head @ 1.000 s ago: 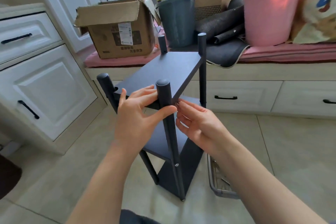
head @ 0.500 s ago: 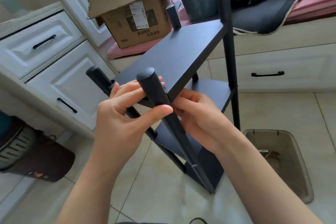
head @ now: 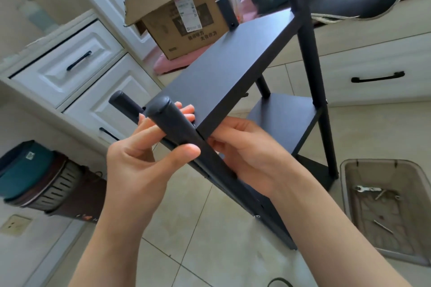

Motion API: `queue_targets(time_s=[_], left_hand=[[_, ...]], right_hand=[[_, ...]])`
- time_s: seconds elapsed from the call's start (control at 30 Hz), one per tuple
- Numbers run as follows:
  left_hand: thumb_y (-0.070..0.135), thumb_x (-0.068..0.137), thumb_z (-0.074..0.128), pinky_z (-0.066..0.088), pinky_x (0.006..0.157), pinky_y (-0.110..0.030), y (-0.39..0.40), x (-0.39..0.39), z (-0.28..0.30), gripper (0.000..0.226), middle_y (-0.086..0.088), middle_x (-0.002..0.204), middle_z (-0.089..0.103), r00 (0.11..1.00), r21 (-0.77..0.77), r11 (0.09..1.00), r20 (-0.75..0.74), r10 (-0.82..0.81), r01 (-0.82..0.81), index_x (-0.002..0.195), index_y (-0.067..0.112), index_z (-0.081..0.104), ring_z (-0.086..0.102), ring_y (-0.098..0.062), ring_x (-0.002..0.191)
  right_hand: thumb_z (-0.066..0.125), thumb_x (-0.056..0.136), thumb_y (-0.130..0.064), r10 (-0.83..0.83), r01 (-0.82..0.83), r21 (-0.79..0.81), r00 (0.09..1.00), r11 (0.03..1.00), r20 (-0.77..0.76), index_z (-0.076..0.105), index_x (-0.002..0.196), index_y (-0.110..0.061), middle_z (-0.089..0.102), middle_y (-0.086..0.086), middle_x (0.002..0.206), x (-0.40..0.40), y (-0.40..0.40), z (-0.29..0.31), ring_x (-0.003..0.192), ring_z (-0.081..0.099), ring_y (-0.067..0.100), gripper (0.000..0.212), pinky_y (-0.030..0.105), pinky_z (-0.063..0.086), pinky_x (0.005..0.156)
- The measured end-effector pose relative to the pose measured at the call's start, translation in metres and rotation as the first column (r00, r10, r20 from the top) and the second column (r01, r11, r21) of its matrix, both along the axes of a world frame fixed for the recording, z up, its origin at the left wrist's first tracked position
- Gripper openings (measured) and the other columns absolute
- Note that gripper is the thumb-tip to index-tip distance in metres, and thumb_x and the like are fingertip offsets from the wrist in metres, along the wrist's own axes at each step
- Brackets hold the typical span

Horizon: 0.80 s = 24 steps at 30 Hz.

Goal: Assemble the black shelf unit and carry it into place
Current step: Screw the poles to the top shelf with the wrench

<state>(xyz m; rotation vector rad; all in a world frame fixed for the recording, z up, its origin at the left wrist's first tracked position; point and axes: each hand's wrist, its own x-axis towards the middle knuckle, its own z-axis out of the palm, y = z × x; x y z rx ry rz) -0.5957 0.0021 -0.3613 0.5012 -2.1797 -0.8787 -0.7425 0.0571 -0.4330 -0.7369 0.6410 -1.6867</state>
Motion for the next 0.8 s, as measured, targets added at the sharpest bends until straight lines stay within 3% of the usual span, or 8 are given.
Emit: queue_targets(time_s=[0.07, 0.13, 0.23, 0.4, 0.57, 0.7, 0.8], left_hand=[[0.052, 0.065, 0.084, 0.044, 0.11, -0.031, -0.005, 0.009, 0.003, 0.043, 0.017, 0.116, 0.073, 1.0, 0.033, 0.999, -0.004, -0.007, 0.007, 0.106, 0.04, 0.077, 0.061, -0.009, 0.125], [0.058, 0.065, 0.082, 0.045, 0.102, -0.017, -0.008, 0.017, 0.006, 0.047, 0.017, 0.117, 0.073, 1.0, 0.058, 0.998, -0.008, -0.016, 0.016, 0.107, 0.038, 0.077, 0.06, -0.011, 0.126], [0.038, 0.064, 0.084, 0.046, 0.099, -0.013, -0.011, 0.024, 0.006, 0.043, 0.018, 0.116, 0.073, 1.0, 0.044, 0.999, 0.001, -0.021, 0.021, 0.107, 0.038, 0.077, 0.06, -0.008, 0.126], [0.03, 0.067, 0.075, 0.048, 0.095, -0.013, -0.016, 0.029, 0.008, 0.037, 0.017, 0.114, 0.074, 1.0, 0.067, 0.998, -0.006, -0.007, 0.008, 0.101, 0.043, 0.078, 0.061, -0.008, 0.124], [0.028, 0.067, 0.075, 0.049, 0.098, -0.018, -0.021, 0.033, 0.006, 0.037, 0.014, 0.115, 0.074, 1.0, 0.079, 0.997, -0.03, 0.004, -0.002, 0.102, 0.039, 0.079, 0.06, -0.012, 0.126], [0.027, 0.067, 0.075, 0.048, 0.099, -0.018, -0.024, 0.035, 0.004, 0.036, 0.015, 0.115, 0.074, 1.0, 0.084, 0.996, -0.025, 0.008, -0.006, 0.1, 0.04, 0.079, 0.06, -0.011, 0.126], [0.028, 0.065, 0.074, 0.046, 0.108, -0.027, -0.025, 0.035, 0.004, 0.039, 0.016, 0.115, 0.074, 0.999, 0.074, 0.997, -0.029, 0.034, -0.032, 0.101, 0.04, 0.079, 0.061, -0.01, 0.125]], right_hand=[[0.059, 0.096, -0.024, 0.019, -0.018, 0.018, 0.999, 1.0, -0.042, 0.074, 0.108, -0.016, 0.069, -0.003, 0.101, 0.008, -0.007, 0.002, 0.096, 0.053, 0.018, 0.02, 0.036, 0.043, 0.091], [0.058, 0.097, -0.026, 0.047, -0.045, 0.035, 0.996, 0.998, -0.071, 0.073, 0.113, -0.014, 0.068, -0.001, 0.102, 0.016, -0.012, 0.004, 0.091, 0.056, 0.015, 0.024, 0.033, 0.043, 0.088], [0.058, 0.096, -0.024, 0.072, -0.071, 0.036, 0.996, 0.997, -0.045, 0.073, 0.112, -0.01, 0.068, 0.002, 0.101, 0.022, -0.016, 0.004, 0.088, 0.057, 0.013, 0.025, 0.032, 0.042, 0.087], [0.062, 0.093, -0.02, 0.099, -0.101, 0.015, 0.989, 0.995, 0.11, 0.073, 0.108, -0.011, 0.069, 0.004, 0.107, 0.023, -0.025, 0.006, 0.1, 0.058, 0.019, 0.02, 0.033, 0.049, 0.084], [0.064, 0.091, -0.022, 0.112, -0.11, 0.071, 0.993, 0.991, -0.024, 0.075, 0.092, -0.019, 0.071, -0.003, 0.088, 0.034, -0.037, 0.011, 0.083, 0.064, 0.012, 0.011, 0.031, 0.045, 0.086], [0.071, 0.072, -0.029, 0.171, -0.17, -0.027, 0.983, 0.985, 0.06, 0.077, 0.087, -0.021, 0.071, -0.004, 0.089, 0.035, -0.039, 0.011, 0.084, 0.066, 0.01, 0.018, 0.032, 0.044, 0.092], [0.076, 0.073, -0.027, 0.193, -0.19, -0.066, 0.98, 0.98, 0.048, 0.078, 0.083, -0.025, 0.072, -0.008, 0.088, 0.034, -0.041, 0.01, 0.083, 0.067, 0.007, 0.01, 0.03, 0.044, 0.09]])
